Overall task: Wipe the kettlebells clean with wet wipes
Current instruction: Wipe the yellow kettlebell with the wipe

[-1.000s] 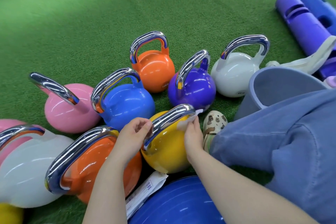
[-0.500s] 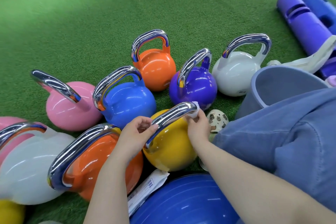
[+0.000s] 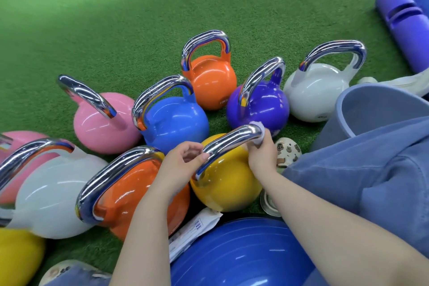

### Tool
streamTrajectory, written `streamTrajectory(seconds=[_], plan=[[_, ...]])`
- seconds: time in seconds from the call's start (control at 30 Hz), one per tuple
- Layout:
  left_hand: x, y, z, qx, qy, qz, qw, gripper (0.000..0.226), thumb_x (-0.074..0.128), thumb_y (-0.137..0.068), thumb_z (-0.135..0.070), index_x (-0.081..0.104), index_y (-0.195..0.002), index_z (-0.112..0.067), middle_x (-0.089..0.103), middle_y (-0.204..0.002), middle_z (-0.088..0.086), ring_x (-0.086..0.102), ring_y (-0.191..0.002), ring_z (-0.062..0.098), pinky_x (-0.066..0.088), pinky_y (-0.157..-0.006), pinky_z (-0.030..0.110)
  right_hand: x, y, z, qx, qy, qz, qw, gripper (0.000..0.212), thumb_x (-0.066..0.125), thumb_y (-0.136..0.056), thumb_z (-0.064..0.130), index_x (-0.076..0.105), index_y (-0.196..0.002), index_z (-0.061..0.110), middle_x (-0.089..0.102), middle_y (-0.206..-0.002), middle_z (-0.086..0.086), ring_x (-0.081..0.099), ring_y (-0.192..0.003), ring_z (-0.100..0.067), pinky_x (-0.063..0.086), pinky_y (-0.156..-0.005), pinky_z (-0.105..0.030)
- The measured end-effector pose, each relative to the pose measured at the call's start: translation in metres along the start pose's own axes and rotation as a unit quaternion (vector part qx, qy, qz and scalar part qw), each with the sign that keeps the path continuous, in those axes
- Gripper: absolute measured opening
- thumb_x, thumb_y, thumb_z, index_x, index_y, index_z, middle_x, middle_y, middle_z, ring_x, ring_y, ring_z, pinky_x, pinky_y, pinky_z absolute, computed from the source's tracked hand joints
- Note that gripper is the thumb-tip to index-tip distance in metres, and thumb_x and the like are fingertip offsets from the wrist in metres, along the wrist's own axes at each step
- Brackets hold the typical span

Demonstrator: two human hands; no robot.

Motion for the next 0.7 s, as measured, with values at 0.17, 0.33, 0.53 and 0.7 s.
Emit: streamTrajectory(seconds=[0.17, 0.33, 0.53, 0.7], plan=[[0.002, -0.001, -0.001, 0.003, 0.017, -0.01, 1.0, 0.012, 0.066, -0.085, -0.018, 0.062, -0.094, -0.024, 0.065, -0.093, -0.007, 0.06, -0.089, 0.007, 0.044, -0.072, 0.011, 0.026, 0.049, 0.067, -0.393, 0.178, -0.081, 0.898, 0.037, 0.04, -0.07, 0.002, 0.063, -0.097, 0.013, 0.064, -0.105, -0.007, 0.044, -0.109, -0.025, 0.026, -0.102, -0.041], [0.002, -0.002, -0.001, 0.004, 0.038, 0.016, 0.999, 0.017, 0.064, -0.085, -0.008, 0.061, -0.093, -0.023, 0.069, -0.095, -0.001, 0.063, -0.095, 0.015, 0.049, -0.085, 0.024, 0.047, 0.087, 0.075, -0.562, 0.235, -0.093, 0.788, 0.03, 0.045, -0.078, 0.015, 0.053, -0.105, 0.024, 0.068, -0.107, -0.003, 0.047, -0.109, -0.021, 0.017, -0.109, -0.034], [-0.007, 0.001, 0.0, 0.003, 0.051, -0.029, 0.998, 0.029, 0.063, -0.086, -0.01, 0.054, -0.107, -0.027, 0.063, -0.111, -0.006, 0.056, -0.111, 0.013, 0.043, -0.099, 0.032, 0.001, 0.007, 0.041, -0.219, 0.117, -0.042, 0.968, 0.014, 0.05, -0.089, 0.007, 0.055, -0.095, 0.019, 0.056, -0.083, 0.0, 0.055, -0.084, -0.027, 0.04, -0.072, -0.034], [-0.015, 0.006, -0.013, 0.04, 0.072, -0.073, 0.994, 0.026, 0.059, -0.087, -0.002, 0.056, -0.105, -0.021, 0.062, -0.105, -0.005, 0.057, -0.103, 0.01, 0.042, -0.087, 0.017, 0.004, 0.013, 0.0, -0.002, 0.019, -0.023, 1.0, 0.045, 0.057, -0.089, 0.008, 0.038, -0.13, 0.014, 0.05, -0.123, -0.006, 0.05, -0.113, -0.023, 0.034, -0.082, -0.022]])
Point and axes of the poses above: each hand's wrist, its own y-axis away from the middle knuckle, its own x-axis out of the palm, z = x × y, the point moved 8 cm from there along -y, towards the middle knuckle
